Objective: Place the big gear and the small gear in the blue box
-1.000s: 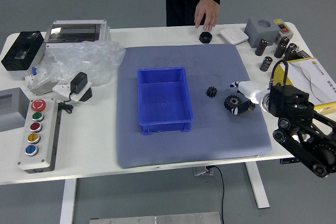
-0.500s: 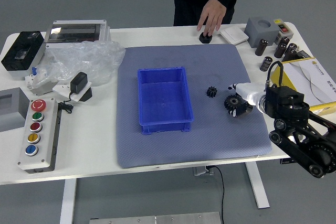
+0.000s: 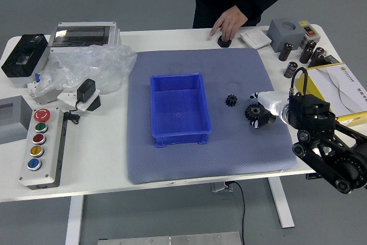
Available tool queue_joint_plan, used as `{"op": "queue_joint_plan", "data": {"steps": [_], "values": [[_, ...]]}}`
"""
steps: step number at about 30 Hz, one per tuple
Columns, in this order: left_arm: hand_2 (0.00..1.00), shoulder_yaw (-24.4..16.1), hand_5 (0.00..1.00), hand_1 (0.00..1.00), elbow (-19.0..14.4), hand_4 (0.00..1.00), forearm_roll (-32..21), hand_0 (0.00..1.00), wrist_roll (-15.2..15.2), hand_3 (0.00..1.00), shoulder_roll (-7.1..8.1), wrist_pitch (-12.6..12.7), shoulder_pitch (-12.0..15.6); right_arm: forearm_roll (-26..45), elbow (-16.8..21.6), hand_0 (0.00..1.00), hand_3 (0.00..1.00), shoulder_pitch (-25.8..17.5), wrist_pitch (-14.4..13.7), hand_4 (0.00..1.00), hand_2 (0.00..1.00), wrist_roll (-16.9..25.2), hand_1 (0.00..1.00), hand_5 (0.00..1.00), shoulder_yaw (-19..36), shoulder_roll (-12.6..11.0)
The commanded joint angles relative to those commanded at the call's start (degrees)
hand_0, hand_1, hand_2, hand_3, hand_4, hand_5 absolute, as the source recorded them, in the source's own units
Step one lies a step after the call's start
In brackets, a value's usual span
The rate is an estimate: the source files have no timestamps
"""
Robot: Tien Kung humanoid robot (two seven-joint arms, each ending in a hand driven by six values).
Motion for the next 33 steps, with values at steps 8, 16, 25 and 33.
{"op": "queue_joint_plan", "data": {"steps": [8, 16, 25, 33], "values": [[0.816, 0.0, 0.253, 0.824, 0.0, 0.663, 0.0, 0.796, 0.0, 0.844, -0.02, 0.0, 0.0, -0.3, -0.5, 0.889, 0.861, 0.2, -0.1, 0.732, 0.8, -0.1, 0.779, 0.376, -0.3, 0.3], [0.815, 0.0, 0.253, 0.824, 0.0, 0.663, 0.1, 0.795, 0.0, 0.843, -0.01, 0.0, 0.0, -0.9, -0.8, 0.873, 0.796, 0.1, -0.3, 0.729, 0.78, -0.3, 0.766, 0.381, -0.5, 0.6], [0.814, 0.1, 0.252, 0.824, 0.0, 0.661, 0.1, 0.796, 0.0, 0.842, 0.0, 0.0, 0.1, -1.9, -1.2, 0.739, 0.676, -0.1, -0.7, 0.721, 0.714, -0.7, 0.678, 0.391, -0.6, 1.0], [0.814, 0.1, 0.252, 0.824, 0.0, 0.661, 0.2, 0.796, 0.0, 0.842, 0.03, 0.0, 0.1, -2.9, -1.6, 0.619, 0.625, -0.3, -2.3, 0.682, 0.625, -0.2, 0.601, 0.39, -0.7, 1.4]]}}
